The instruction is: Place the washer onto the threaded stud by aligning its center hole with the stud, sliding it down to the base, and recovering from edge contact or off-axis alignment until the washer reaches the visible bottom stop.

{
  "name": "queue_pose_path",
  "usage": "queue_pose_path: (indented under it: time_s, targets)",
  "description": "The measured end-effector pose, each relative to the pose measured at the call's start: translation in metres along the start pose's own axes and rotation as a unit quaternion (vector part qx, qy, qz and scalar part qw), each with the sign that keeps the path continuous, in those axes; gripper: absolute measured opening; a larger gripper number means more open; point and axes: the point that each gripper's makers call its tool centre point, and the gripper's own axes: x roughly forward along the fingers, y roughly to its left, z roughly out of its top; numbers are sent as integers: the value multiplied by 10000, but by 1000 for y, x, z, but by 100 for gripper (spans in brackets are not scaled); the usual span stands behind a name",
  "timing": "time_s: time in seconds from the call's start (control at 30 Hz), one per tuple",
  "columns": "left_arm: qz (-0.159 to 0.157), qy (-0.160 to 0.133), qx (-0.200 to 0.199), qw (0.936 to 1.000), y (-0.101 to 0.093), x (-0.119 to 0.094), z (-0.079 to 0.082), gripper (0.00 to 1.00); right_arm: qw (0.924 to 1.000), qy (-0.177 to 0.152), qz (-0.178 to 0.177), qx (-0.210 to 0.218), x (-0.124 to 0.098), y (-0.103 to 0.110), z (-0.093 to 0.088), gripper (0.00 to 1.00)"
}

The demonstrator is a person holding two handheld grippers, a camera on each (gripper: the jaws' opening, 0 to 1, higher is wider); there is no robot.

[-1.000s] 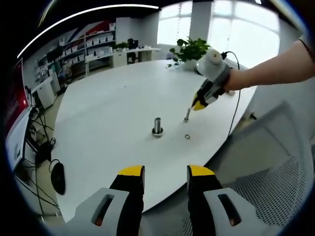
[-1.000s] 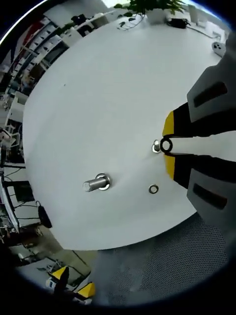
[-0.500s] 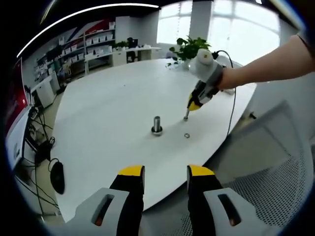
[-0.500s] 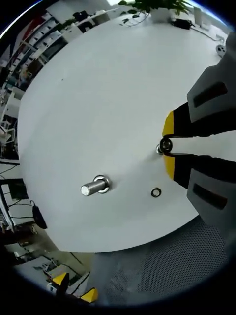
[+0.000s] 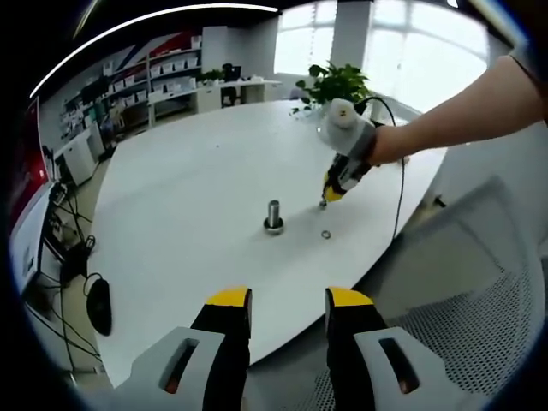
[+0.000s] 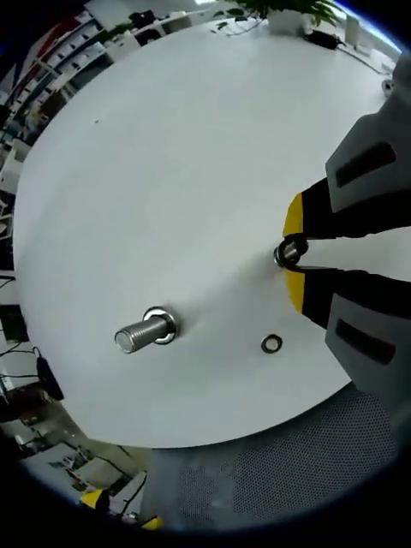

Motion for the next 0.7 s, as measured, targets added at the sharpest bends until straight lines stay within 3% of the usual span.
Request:
queue_pose_path:
  time_s: [0.2,0.53,0.7]
  targets:
    - [-2,21,6,10000,0,0,-1,32,9996,177,-21,-212,8,5,-4,14]
    - [6,3,-24,10000,0,0,0,32,9999,124,-66,-86,11,2,-3,16]
    - [-9,-40,-32,10000,0,0,2,32,9999,46,-104,-7,1,5,-3,19]
